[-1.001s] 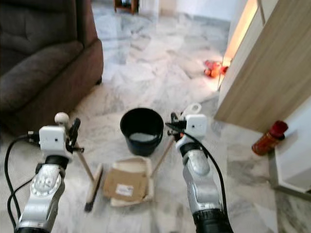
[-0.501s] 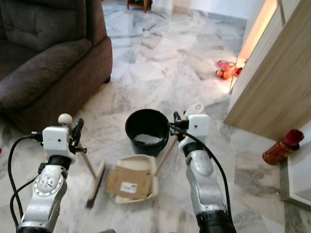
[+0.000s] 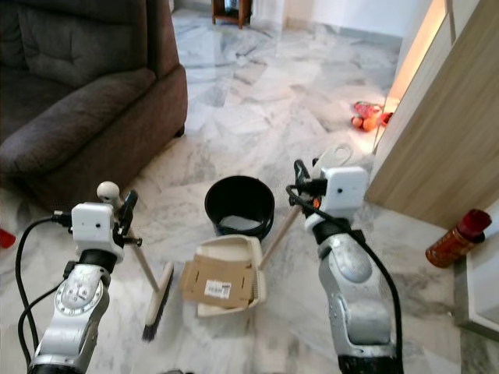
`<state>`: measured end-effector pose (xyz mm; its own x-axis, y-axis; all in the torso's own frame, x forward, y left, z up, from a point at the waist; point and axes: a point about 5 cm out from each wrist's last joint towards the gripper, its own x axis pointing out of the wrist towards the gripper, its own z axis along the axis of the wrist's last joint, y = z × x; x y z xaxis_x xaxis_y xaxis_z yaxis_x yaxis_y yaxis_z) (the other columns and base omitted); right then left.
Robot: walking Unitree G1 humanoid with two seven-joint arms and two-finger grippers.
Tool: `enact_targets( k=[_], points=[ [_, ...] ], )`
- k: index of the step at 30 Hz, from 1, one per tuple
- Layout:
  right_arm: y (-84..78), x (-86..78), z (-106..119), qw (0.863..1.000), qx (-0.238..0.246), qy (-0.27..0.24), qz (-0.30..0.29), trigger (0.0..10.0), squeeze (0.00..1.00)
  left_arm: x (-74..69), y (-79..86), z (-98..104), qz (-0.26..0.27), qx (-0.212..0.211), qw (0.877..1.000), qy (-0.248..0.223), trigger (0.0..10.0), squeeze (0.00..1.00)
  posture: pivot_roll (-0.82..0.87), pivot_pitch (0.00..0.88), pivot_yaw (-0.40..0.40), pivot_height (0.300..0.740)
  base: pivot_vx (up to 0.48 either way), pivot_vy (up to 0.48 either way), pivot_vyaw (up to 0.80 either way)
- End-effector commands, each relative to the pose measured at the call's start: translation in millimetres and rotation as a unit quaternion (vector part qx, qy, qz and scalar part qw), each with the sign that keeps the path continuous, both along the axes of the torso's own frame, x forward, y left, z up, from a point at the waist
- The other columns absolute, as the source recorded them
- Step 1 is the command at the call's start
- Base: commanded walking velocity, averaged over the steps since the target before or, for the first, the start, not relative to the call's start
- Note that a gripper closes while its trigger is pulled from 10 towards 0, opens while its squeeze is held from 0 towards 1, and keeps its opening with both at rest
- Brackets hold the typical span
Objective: Sweep floor
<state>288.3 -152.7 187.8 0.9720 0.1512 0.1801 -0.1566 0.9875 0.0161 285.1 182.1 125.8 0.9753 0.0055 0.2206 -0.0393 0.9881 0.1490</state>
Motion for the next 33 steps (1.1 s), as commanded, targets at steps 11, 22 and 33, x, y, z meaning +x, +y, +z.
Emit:
enact_targets(
  k=[11, 22, 33],
  points=[
    [-1.8, -13.0, 69, 0.996, 0.021, -0.082, 0.014, 10.0, 0.0, 4.5, 0.5, 6, -0.007, 0.011, 1.0, -0.014, 10.0, 0.0, 0.1, 0.127, 0.015, 0.74, 0.0, 0.0, 0.0],
    [3.8, -11.3, 108, 0.98, 0.101, -0.171, -0.007, 10.0, 0.0, 3.9, -0.5, 7, -0.01, 0.018, 1.0, -0.018, 10.0, 0.0, 0.11, 0.117, 0.018, 0.74, 0.0, 0.0, 0.0],
    [19.5, -8.2, 113, 0.971, 0.129, -0.199, -0.005, 10.0, 0.0, 2.9, -3.6, 6, -0.016, 0.03, 0.999, -0.018, 10.0, 0.0, 0.12, 0.114, 0.017, 0.74, 0.0, 0.0, 0.0]
  ],
)
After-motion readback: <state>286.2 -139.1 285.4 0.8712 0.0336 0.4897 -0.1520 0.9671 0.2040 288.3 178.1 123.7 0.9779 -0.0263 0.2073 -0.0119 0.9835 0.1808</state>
